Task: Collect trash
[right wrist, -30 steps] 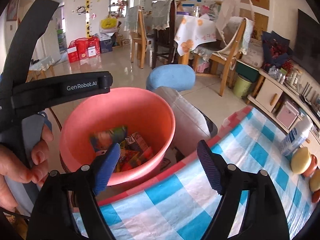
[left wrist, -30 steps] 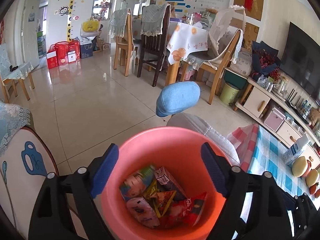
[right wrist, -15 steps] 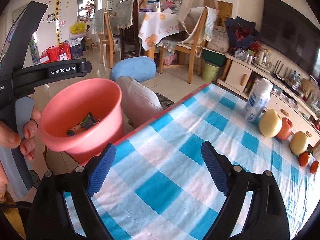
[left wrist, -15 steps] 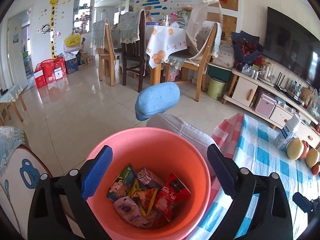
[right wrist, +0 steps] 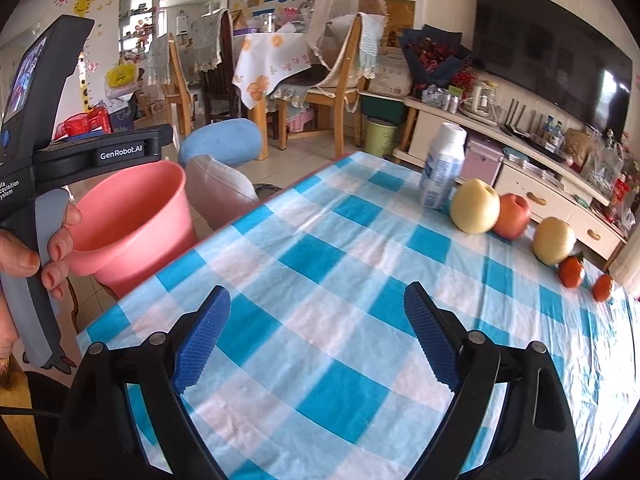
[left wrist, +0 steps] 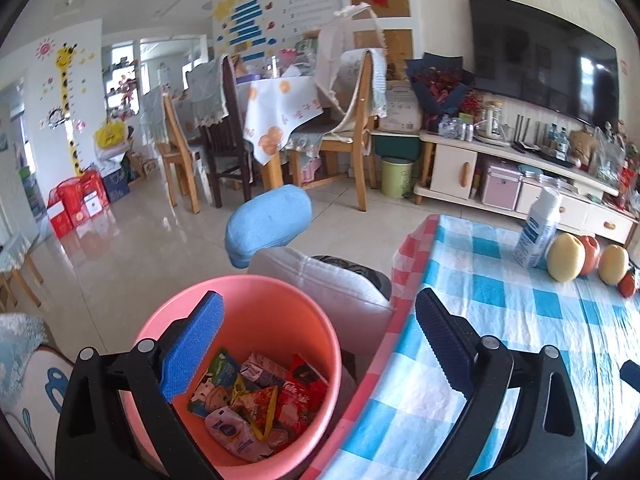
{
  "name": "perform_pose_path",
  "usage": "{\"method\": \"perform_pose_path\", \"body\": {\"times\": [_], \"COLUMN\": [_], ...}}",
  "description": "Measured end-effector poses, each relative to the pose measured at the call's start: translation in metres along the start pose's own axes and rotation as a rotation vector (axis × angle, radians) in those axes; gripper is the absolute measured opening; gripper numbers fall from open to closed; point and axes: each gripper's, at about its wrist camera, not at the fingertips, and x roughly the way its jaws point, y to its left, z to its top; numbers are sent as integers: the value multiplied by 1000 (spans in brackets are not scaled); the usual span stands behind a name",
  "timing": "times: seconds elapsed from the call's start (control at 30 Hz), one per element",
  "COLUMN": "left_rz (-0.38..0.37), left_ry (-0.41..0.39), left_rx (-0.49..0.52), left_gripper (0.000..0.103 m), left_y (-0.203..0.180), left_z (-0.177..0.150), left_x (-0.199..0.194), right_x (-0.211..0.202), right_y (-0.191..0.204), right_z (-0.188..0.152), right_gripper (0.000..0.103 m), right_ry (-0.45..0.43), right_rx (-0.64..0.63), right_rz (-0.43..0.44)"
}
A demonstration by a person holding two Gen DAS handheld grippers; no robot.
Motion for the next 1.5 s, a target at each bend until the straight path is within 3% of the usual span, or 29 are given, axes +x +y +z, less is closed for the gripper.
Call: {"method": "perform_pose_path", "body": {"times": [0.8,1.13,1.5], "left_rz": [-248,-301,-352], "left_ry": [-59,-71,-71], "left_rx": [216,288,325], "left_gripper": [96,96,96], "left_y": [-140,-191,-222], "left_z": [-29,-46,-63], "left_x": [-68,-109,-155], "right_x": [-76,-126,-172], "right_y": [-112,-154,-181], "right_z": [-59,-73,-89], "right_gripper": [89,89,89], "right_ry": [-74,-180,-265], "right_rx": [134,172,231], "right_rz": [-150,-254,-299]}}
